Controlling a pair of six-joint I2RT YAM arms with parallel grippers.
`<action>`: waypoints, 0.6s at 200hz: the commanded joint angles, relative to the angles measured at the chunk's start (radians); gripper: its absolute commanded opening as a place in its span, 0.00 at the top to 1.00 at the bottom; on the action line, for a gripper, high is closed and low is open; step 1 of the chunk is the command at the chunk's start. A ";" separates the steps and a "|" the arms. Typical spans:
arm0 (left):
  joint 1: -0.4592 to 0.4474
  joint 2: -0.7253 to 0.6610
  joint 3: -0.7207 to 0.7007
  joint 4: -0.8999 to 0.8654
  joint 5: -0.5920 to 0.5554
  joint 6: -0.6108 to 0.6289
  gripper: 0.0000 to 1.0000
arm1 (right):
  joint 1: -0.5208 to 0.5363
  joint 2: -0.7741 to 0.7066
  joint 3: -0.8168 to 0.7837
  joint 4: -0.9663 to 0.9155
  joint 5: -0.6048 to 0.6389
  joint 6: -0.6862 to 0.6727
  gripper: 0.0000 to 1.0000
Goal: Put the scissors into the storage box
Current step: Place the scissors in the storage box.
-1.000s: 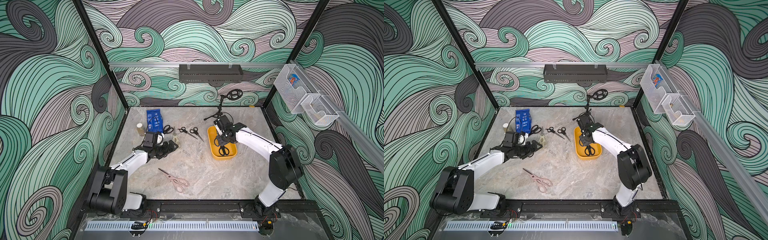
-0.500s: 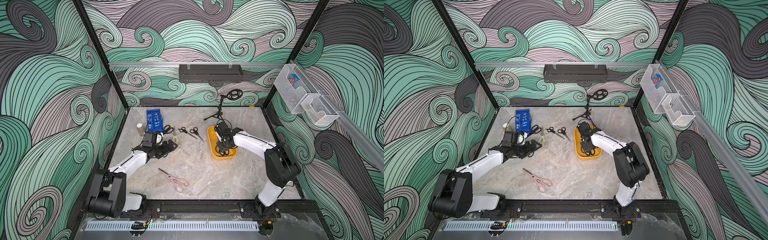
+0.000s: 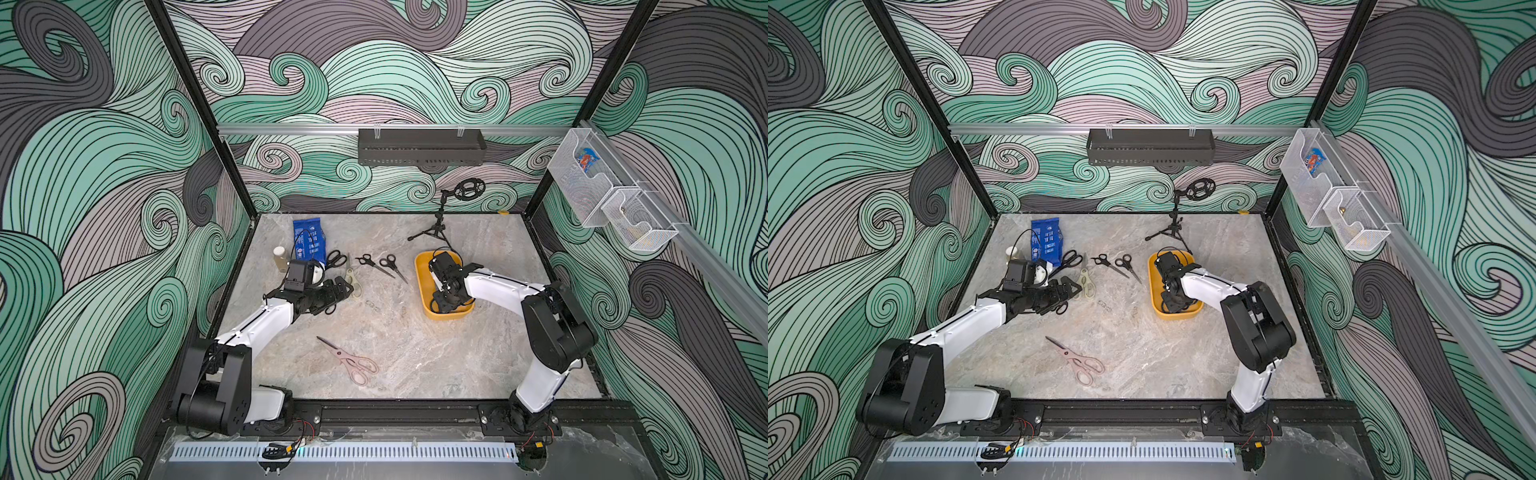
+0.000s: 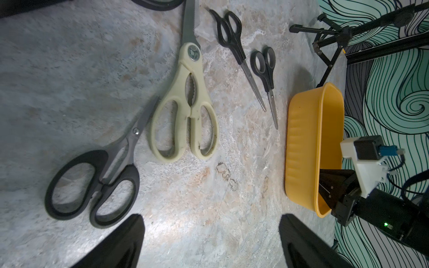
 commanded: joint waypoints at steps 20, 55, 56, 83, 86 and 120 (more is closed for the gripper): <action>-0.008 -0.012 0.028 -0.018 -0.020 0.010 0.05 | -0.003 -0.017 0.043 0.011 0.018 0.013 0.67; -0.007 -0.020 0.019 -0.018 -0.036 0.004 0.05 | 0.019 -0.101 0.082 0.008 0.015 0.033 0.59; -0.007 -0.020 0.019 -0.017 -0.037 0.004 0.05 | 0.020 -0.103 0.083 0.008 0.014 0.033 0.59; -0.003 -0.022 0.016 -0.016 -0.057 -0.017 0.05 | 0.084 -0.156 0.109 0.011 -0.019 0.065 0.58; -0.002 -0.022 0.015 -0.016 -0.060 -0.019 0.05 | 0.096 -0.160 0.112 0.012 -0.023 0.071 0.58; 0.022 -0.035 0.003 -0.010 -0.105 -0.033 0.05 | 0.265 -0.168 0.134 0.013 -0.048 0.113 0.55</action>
